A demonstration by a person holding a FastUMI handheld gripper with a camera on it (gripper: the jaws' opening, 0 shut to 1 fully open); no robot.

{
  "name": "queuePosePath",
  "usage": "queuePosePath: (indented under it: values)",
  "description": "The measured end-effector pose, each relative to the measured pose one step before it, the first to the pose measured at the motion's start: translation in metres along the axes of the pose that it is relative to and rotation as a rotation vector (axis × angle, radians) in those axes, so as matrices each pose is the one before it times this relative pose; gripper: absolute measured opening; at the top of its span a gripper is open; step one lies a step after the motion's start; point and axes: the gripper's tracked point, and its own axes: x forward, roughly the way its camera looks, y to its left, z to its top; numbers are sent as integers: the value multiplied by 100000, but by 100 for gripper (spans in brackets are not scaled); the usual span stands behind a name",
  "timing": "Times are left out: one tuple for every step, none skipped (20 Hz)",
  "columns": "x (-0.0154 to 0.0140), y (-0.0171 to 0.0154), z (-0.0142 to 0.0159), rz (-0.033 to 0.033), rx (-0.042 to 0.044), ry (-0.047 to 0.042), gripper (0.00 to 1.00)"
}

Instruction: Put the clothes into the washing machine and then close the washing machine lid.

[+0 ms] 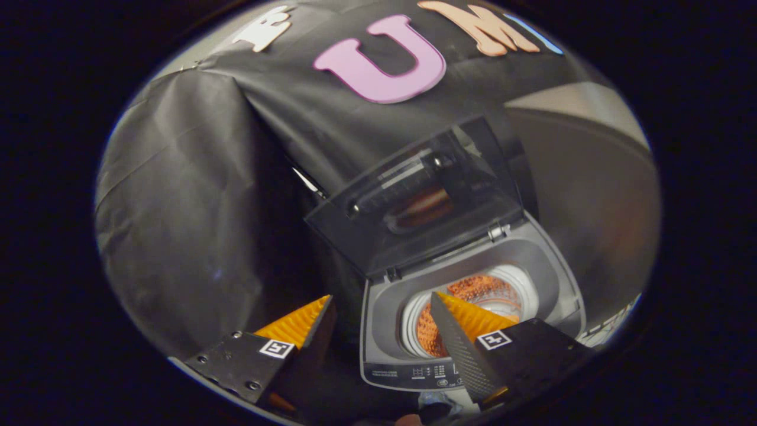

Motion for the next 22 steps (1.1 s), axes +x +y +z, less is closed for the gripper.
queuePosePath:
  values:
    - [-832,664,1996,-634,-6174,-4432,97]
    - [-708,494,2130,-1326,-6690,-5697,97]
    - [-305,459,2411,-1153,-4414,-6403,97]
    - [-200,498,2112,-147,-2841,-3635,97]
    - [-263,565,2202,653,-738,-3935,96]
    - [102,642,1619,1257,-317,-2968,96]
    - [387,410,1826,31,165,-3621,96]
    - [305,76,1397,295,-8,-1981,96]
    - [620,112,1614,-163,236,-2556,96]
    - [453,29,1041,-623,-85,-1798,96]
    - [1034,-16,1273,-115,-1237,-1151,96]
    - [786,-265,882,-1230,-1702,-1671,96]
    - [737,-243,824,-564,-1818,-1289,96]
    - [813,-213,614,-322,-1555,-1834,96]
    - [850,-317,646,-563,-1212,-2287,96]
    - [914,-289,235,-266,-285,-1544,96]
    - [985,-168,-425,-63,627,-451,96]
    - [1030,-204,-963,-29,546,1325,96]
    - [1008,-430,-1468,-629,-215,2551,96]
    - [1001,-486,-1382,-1403,-919,1871,96]
    - [1259,-456,-1332,-1320,-2393,1274,96]
    - [1177,-589,-1214,-2131,-2566,106,96]
